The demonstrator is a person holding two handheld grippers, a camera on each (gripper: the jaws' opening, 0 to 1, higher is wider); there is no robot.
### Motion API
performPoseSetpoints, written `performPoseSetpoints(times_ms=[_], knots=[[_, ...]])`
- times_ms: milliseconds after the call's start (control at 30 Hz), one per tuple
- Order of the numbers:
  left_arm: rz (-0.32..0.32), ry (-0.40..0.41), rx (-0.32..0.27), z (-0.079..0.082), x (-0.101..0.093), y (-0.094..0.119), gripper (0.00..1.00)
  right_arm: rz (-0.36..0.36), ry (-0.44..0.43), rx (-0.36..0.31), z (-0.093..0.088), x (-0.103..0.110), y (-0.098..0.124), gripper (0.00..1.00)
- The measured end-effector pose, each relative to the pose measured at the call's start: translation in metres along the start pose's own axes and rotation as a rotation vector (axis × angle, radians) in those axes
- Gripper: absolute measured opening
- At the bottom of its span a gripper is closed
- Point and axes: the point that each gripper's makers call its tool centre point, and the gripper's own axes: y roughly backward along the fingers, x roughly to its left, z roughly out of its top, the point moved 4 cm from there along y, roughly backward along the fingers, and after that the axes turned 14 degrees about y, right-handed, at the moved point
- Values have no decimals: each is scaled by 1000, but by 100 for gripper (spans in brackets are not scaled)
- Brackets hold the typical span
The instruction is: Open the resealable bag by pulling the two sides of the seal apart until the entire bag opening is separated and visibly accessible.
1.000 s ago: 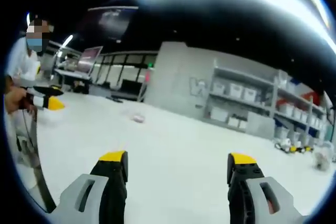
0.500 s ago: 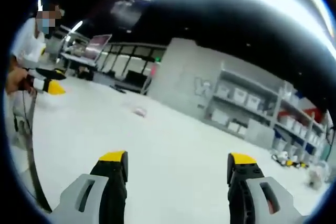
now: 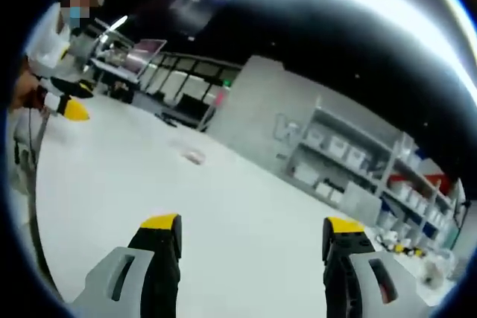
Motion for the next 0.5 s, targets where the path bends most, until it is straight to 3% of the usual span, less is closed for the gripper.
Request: performPoseSetpoints(times_ms=[500], knots=[[2, 2, 4, -1, 1, 1, 84, -24, 232, 3, 12, 2, -14, 77]])
